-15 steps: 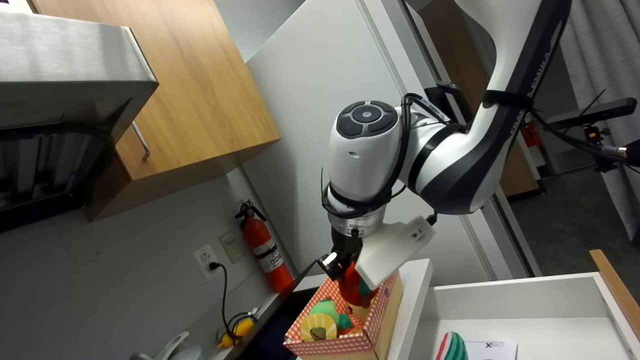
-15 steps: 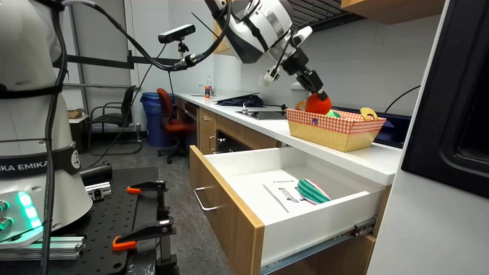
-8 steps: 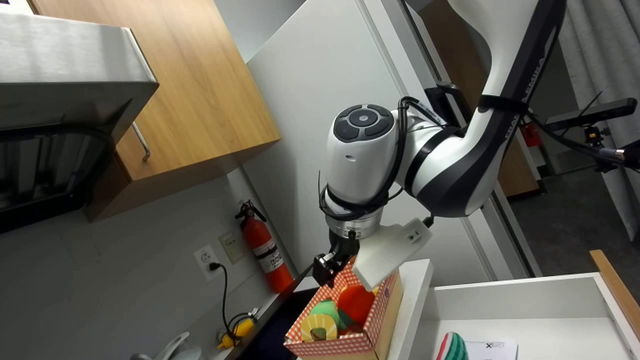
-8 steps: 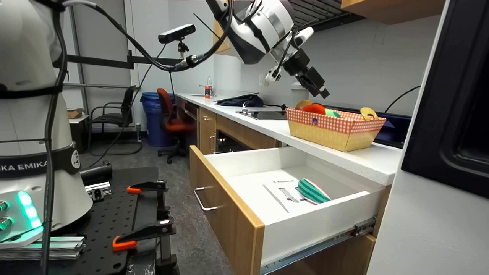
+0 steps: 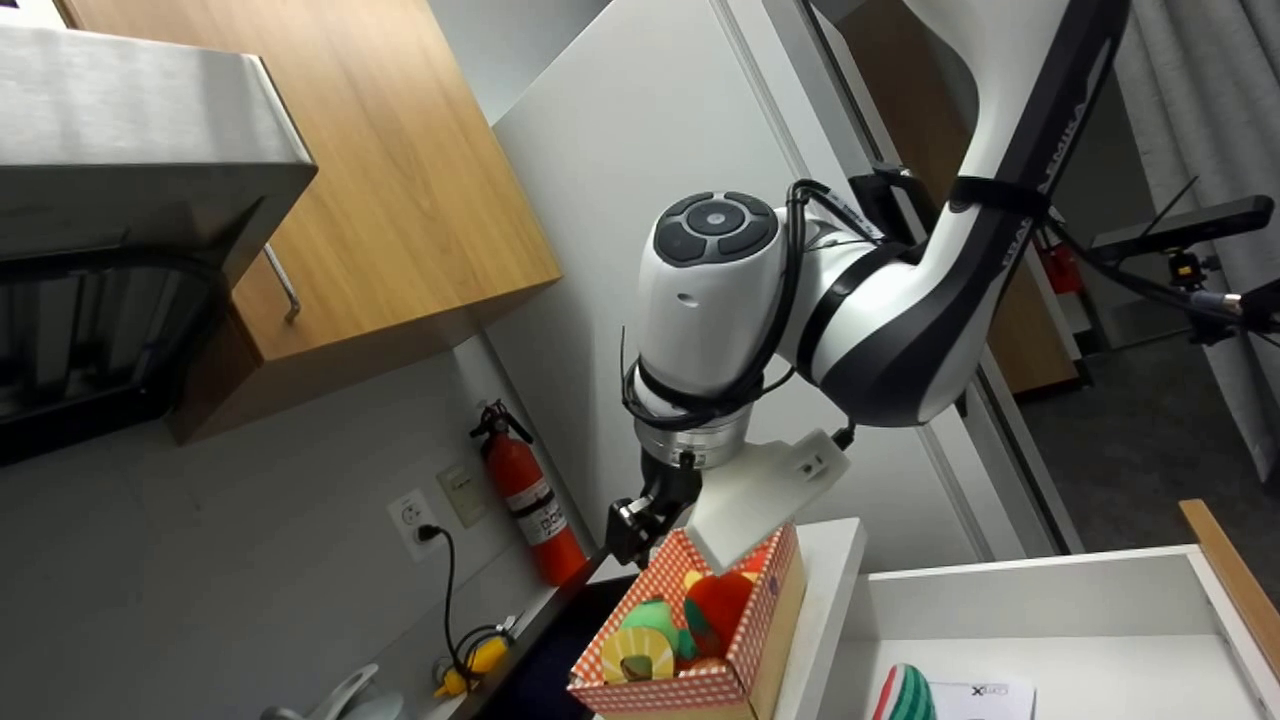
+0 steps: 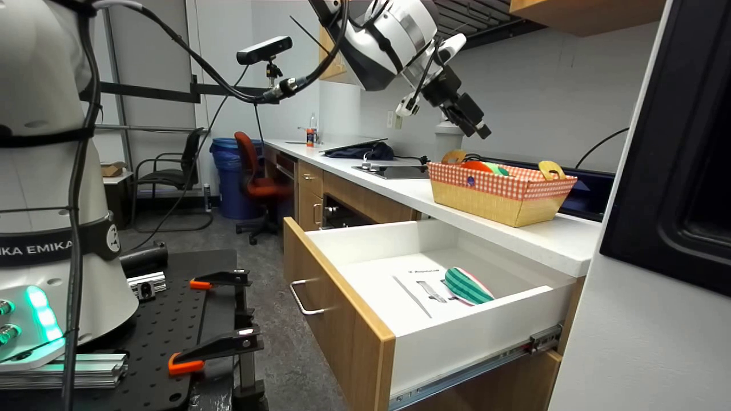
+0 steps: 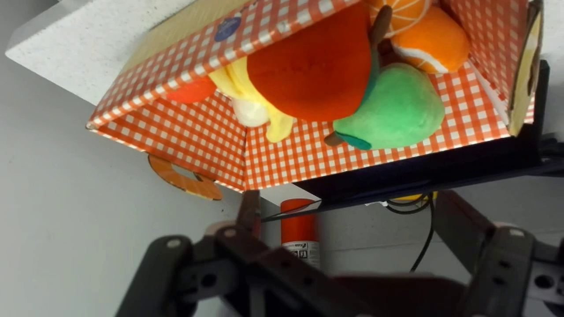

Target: Remove the banana and tomato plush toys from the open drawer and put them inside the basket

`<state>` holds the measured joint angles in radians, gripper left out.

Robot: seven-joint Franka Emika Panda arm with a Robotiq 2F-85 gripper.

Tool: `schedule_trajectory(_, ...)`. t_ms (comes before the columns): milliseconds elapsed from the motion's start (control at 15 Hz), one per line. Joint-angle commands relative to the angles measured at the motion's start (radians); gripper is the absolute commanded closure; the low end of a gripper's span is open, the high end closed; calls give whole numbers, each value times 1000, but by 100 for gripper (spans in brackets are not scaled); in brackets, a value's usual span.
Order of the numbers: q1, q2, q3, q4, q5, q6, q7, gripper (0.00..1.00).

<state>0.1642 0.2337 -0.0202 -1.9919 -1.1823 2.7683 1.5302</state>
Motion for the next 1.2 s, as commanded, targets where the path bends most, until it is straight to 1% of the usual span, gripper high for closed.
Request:
schedule_trajectory(0,15,-48,-3,-17,-32,-2,68,0)
schedule_trajectory(400,37,-154,-1,-80,-60,-33,197,0)
schedule_trajectory(733,55,-260,13,-176,-86,-82,358,0)
schedule_trajectory(1133,66,-351,56,-285,-60,-215,552,0)
